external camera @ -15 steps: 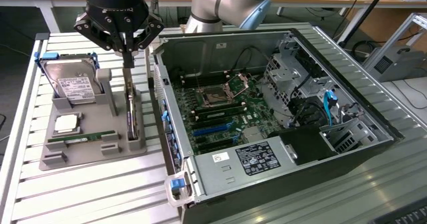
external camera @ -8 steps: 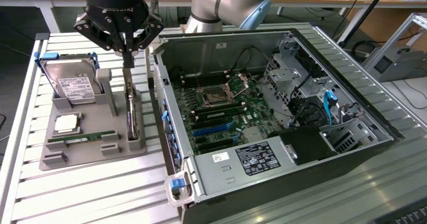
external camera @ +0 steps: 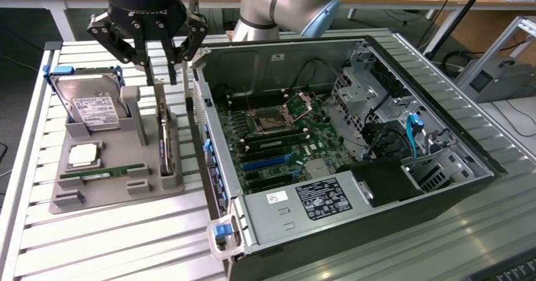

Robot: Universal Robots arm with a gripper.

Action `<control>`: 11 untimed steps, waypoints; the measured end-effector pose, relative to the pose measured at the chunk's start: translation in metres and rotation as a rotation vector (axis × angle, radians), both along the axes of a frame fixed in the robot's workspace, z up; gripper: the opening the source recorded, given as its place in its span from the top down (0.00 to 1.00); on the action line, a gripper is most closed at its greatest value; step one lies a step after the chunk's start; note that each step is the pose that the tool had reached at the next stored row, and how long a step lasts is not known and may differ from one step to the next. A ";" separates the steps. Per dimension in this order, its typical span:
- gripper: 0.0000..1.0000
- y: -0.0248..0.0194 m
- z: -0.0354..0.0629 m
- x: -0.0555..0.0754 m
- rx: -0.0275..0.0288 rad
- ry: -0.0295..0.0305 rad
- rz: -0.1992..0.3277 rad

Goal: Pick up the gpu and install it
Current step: 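Reach for the gpu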

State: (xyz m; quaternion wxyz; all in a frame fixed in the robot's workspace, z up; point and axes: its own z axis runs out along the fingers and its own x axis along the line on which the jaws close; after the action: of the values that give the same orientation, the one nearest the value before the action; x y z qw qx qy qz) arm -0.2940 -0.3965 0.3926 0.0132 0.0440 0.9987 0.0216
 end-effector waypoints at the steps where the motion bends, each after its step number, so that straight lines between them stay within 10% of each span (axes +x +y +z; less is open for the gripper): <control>1: 0.64 0.0000 0.0000 0.000 0.0000 0.0000 0.000; 11: 0.64 0.0000 -0.0120 0.000 0.0005 0.0000 0.000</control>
State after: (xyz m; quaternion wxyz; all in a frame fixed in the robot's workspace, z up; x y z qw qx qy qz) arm -0.2940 -0.3965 0.3806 0.0132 0.0440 0.9987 0.0219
